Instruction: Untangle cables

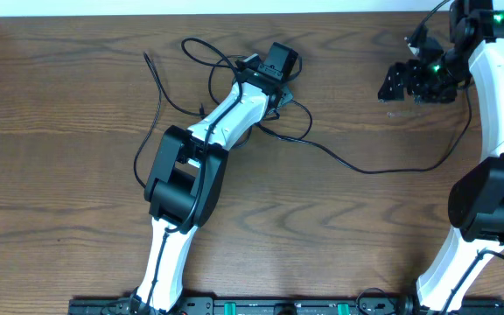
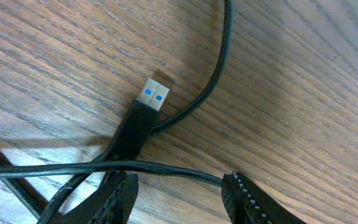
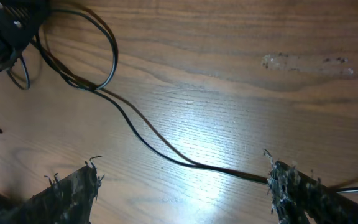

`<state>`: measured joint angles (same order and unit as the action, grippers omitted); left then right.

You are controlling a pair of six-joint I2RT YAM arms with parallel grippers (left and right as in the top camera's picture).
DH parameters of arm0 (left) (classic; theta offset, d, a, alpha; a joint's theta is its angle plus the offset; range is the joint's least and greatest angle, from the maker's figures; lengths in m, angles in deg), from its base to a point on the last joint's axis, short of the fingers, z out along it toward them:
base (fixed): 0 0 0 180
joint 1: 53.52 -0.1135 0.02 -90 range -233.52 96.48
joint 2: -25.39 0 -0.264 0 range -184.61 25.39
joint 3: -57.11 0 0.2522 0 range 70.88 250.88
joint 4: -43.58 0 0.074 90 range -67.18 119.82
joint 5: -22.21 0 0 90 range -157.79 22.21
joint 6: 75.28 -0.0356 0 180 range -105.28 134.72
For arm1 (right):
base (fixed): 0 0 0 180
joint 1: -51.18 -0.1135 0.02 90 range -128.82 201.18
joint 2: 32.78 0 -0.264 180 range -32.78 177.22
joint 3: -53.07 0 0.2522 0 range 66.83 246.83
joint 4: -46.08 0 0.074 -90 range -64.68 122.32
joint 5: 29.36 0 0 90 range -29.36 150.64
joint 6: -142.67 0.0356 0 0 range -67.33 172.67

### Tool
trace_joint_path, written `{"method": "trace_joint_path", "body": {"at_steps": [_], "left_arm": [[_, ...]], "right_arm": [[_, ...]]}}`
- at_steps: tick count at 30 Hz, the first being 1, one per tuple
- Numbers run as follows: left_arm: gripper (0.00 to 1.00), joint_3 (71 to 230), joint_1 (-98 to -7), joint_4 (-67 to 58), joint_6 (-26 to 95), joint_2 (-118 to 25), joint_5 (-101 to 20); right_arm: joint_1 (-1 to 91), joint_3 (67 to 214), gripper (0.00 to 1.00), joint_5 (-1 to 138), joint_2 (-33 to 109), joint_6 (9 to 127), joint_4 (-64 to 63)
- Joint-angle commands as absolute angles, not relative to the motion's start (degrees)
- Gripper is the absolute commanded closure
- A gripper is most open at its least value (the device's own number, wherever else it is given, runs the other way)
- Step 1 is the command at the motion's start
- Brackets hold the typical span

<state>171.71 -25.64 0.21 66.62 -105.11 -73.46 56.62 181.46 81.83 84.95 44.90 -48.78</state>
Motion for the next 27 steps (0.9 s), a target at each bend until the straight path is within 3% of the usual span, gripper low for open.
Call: {"method": "trace_joint_path", "body": {"at_steps": [1, 27], "left_arm": [[0.51, 171.5, -25.3, -0.8, 67.6, -106.3, -74.5], [0.51, 171.4, -24.8, 3.6, 67.5, -111.9, -78.0]], "right_arm": [[56.3, 180.5, 0.14, 82.2, 84.6, 45.3, -48.3], [56.3, 180.4, 0.13, 82.2, 84.6, 45.3, -47.8]]}}
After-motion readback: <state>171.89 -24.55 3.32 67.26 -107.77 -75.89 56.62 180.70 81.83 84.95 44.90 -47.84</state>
